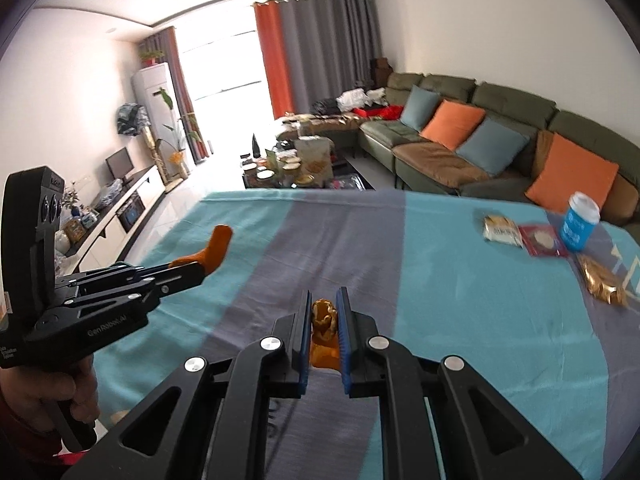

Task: Collect trash
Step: 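Carry both orange peel pieces over the teal bin with both tools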

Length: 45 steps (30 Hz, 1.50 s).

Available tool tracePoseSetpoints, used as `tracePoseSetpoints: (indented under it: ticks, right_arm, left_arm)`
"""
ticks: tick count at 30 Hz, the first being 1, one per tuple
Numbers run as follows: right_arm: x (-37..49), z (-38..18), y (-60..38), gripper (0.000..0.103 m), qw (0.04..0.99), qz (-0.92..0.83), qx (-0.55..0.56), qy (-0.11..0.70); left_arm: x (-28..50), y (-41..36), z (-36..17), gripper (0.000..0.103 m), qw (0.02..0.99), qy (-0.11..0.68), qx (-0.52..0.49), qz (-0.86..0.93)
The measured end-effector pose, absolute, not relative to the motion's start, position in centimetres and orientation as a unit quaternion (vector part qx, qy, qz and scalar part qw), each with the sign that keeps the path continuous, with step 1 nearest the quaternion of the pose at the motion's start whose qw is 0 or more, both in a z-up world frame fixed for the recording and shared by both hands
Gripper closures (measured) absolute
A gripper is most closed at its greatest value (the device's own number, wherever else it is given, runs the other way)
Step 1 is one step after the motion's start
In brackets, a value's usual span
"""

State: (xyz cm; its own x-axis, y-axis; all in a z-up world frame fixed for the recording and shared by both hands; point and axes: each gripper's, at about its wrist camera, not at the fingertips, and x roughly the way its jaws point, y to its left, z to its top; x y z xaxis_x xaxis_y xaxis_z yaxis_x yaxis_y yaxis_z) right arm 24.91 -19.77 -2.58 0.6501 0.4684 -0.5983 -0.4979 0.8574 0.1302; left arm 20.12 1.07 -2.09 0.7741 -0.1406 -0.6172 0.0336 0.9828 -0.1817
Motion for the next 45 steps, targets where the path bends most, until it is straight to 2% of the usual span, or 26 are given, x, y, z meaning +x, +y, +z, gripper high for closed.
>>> tracePoseSetpoints:
  ticks: [15, 27, 45]
  right_arm:
    - [23.0, 1.4, -12.4, 0.093, 0.892, 0.352, -0.064, 0.277]
    - [21.1, 3.6, -3.0, 0.093, 0.857, 0.442, -0.096, 0.248]
    - [20.6, 2.9, 11.4, 0.093, 0.785, 0.542, -0.141, 0.264]
  left_arm:
    - [10.9, 12.1, 1.8, 0.09, 0.952, 0.268, -0.125, 0.074]
    - [4.5, 20.1, 4.1, 0.09, 0.948, 0.233, -0.14, 0.168]
    - [-2.0, 28.7, 3.0, 0.09, 0.917, 0.243, -0.164, 0.269]
